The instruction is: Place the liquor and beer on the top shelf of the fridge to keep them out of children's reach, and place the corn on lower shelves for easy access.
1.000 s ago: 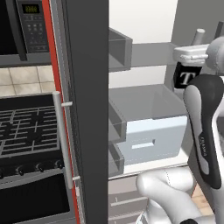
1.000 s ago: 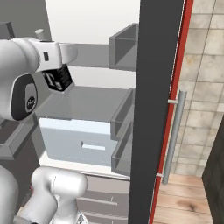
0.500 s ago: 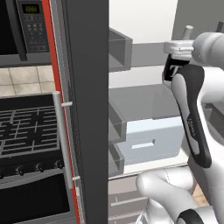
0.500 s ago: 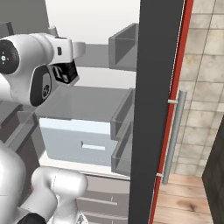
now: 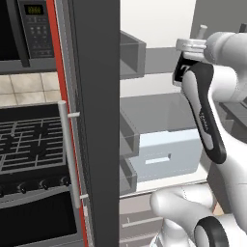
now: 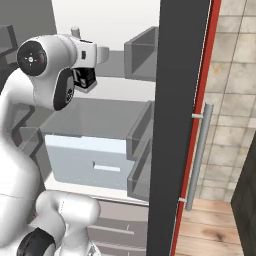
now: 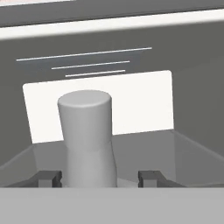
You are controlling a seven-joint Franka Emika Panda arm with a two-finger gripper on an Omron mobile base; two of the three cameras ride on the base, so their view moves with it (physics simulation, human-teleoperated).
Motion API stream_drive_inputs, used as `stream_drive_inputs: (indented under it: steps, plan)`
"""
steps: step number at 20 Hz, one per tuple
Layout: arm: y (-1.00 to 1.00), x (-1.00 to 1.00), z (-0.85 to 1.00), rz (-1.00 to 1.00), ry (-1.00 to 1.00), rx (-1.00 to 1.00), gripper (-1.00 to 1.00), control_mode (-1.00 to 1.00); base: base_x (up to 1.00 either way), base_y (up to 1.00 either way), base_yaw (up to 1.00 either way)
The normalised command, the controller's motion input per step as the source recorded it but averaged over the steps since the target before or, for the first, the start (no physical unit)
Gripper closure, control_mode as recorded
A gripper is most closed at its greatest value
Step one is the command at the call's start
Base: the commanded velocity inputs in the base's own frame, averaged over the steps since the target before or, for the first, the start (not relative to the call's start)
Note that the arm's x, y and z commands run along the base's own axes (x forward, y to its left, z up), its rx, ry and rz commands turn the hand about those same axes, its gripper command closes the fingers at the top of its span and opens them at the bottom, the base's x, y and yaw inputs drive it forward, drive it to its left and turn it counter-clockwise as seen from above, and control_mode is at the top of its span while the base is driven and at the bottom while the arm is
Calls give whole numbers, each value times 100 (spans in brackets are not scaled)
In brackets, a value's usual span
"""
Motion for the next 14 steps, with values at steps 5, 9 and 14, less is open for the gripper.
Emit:
stream_drive_inputs:
  steps: [5,9,14]
  plan:
    - [-14,20,14,-1,-1,0,100,-100,0,0,0]
    - [-12,17,17,-3,0,0,100,-100,0,0,0]
    - [-14,14,15,-5,0,0,100,-100,0,0,0]
